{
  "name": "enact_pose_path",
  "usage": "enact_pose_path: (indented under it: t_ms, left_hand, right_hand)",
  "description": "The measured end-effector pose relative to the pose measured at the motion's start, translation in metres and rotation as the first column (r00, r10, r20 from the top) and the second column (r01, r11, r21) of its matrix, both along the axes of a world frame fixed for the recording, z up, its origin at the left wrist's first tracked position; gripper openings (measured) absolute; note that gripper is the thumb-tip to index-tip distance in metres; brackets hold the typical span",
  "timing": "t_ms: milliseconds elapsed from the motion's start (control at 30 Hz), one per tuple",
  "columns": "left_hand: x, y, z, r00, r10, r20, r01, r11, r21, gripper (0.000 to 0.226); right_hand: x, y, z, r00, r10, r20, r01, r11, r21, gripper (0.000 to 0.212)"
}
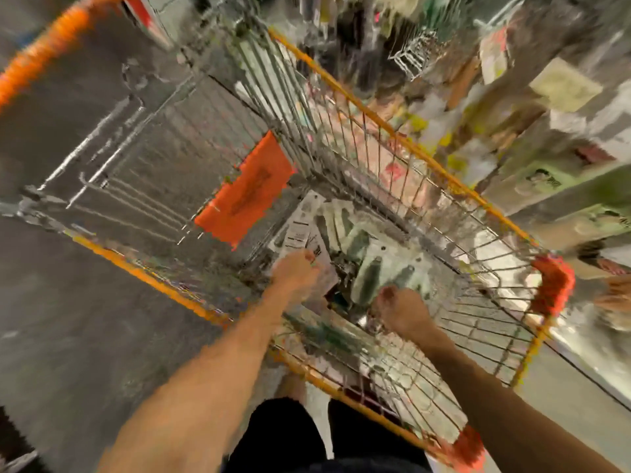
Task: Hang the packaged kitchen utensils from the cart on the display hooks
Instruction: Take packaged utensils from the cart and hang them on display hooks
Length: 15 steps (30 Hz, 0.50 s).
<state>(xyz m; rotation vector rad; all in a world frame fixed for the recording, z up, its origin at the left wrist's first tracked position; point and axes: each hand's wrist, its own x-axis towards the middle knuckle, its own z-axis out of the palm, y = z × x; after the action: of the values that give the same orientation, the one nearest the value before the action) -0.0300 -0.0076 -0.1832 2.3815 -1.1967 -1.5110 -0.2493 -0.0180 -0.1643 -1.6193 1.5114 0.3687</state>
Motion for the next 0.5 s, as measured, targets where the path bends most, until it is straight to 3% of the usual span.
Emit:
enact_pose_path:
  t_ms: [233,333,500]
  left_hand:
    - [0.025,-0.046,-0.075,1.000,-0.004,-0.005,0.004,0.994,0.107,0.033]
    - [0.028,-0.059,-0.112,0.997,0.057,0.061,-0.065,0.986,0.151,0.069]
    - [0.035,-0.079,-0.154,0.990,0.116,0.078,-0.124,0.986,0.115,0.090]
  right_hand:
    - [0.039,-0.053,-0.050,0.995,0.017,-0.102,-0.020,0.999,-0.030,0.028]
    - [0.055,-0.079,-0.085,0.992,-0.008,-0.128,-0.011,0.989,-0.146,0.027]
    - [0.079,-0.112,-0.133,0.974,0.064,-0.215,-0.088,0.991,-0.103,0.032]
